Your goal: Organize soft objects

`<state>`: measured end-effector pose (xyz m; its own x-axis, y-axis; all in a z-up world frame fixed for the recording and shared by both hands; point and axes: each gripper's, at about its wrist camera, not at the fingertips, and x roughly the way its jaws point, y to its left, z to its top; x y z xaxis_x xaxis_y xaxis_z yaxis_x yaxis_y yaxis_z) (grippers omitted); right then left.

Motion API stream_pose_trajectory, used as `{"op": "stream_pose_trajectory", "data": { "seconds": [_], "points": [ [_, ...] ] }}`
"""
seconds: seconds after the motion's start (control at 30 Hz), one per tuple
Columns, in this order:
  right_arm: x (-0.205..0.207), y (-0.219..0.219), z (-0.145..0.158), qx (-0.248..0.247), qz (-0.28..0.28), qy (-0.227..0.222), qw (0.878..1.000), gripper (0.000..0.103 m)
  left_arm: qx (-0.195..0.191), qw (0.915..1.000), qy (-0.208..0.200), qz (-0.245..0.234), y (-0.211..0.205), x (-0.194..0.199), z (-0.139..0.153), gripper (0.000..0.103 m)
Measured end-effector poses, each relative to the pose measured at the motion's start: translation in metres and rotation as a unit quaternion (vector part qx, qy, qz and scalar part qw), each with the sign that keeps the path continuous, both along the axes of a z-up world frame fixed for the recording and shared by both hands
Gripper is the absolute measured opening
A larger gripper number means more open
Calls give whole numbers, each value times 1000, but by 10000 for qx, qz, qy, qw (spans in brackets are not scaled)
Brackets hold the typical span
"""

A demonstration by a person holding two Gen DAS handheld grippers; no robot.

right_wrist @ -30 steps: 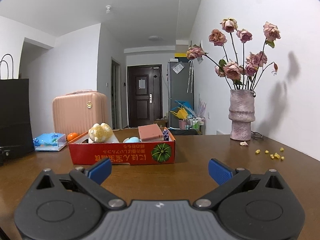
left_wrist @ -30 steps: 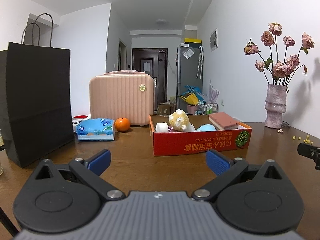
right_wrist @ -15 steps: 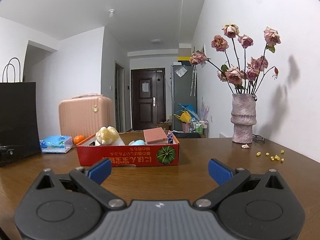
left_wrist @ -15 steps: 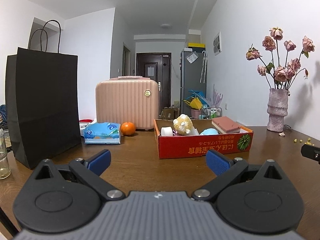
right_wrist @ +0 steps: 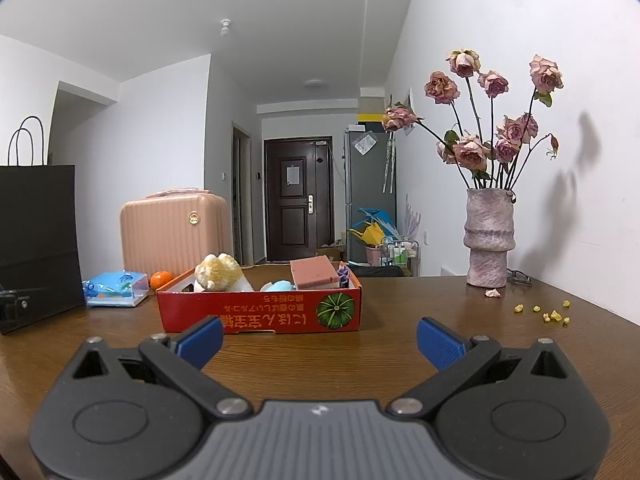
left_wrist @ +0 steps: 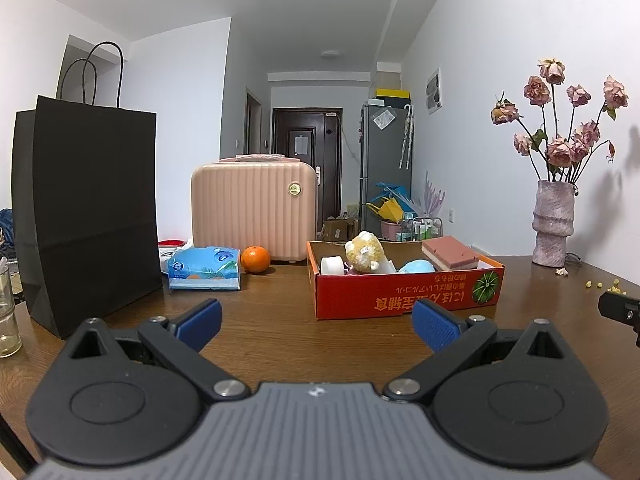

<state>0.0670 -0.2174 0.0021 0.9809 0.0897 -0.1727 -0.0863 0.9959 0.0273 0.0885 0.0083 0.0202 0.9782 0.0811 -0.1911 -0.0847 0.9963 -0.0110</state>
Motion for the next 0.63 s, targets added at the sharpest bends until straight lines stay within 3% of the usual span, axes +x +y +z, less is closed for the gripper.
{"op": "stream_pose_trajectory", "data": {
  "seconds": [0.63],
  "points": [
    [-1,6,-2,-14,20,41,10000,103,-30,10000,-7,66,3,-3,-1,103]
  ]
}}
